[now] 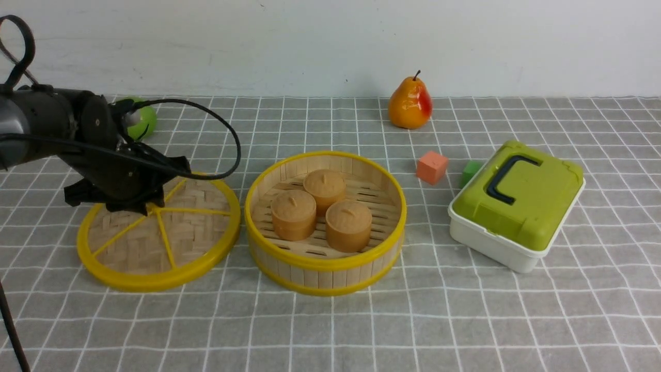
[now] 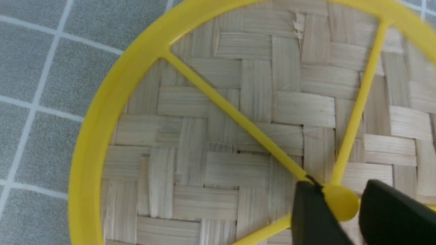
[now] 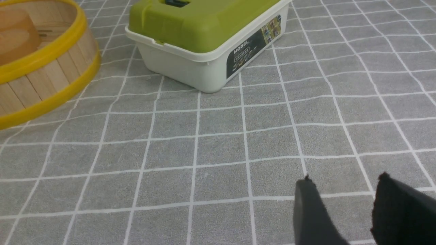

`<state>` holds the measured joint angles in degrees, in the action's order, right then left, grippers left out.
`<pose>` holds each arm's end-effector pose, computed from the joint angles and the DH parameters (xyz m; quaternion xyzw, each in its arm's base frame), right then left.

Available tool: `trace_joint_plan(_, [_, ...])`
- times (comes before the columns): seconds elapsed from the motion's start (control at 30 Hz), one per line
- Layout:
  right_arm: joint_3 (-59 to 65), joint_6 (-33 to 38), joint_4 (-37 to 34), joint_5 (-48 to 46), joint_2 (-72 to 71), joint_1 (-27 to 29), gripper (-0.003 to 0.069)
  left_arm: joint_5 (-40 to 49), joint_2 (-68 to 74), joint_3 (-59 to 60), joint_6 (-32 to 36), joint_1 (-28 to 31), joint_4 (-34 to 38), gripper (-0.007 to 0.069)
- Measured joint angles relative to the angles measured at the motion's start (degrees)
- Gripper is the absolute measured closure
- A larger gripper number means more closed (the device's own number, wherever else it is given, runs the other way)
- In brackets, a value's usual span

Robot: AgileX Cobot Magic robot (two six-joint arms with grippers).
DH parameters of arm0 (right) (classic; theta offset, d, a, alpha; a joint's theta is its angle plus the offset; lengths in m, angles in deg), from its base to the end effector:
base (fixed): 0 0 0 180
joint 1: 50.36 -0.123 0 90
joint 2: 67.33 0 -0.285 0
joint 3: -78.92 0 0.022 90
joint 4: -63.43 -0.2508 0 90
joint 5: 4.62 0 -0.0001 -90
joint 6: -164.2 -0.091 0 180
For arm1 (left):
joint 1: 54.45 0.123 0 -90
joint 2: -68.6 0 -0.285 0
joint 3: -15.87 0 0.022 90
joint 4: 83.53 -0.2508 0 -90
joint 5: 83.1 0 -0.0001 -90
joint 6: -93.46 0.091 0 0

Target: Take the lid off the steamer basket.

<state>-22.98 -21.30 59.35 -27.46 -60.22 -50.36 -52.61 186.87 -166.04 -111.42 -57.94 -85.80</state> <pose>0.0518 0.0025 0.1729 0.0572 0.8069 0.0586 0.5849 0.4185 -0.0237 0.2062 -0.1646 0.9441 -0.0558 0.2801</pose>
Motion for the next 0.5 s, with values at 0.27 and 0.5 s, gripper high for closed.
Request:
trace_joint_plan(0.27, [0.0, 0.0, 0.0, 0.0, 0.0, 0.0, 0.0417, -0.2, -13.4, 0.3, 1.7, 0.0, 1.8, 0.0251])
trace_joint_plan(0.5, [0.0, 0.0, 0.0, 0.0, 0.0, 0.0, 0.0417, -10.7, -38.1, 5.5, 11.1, -2.3, 11.5, 0.0466])
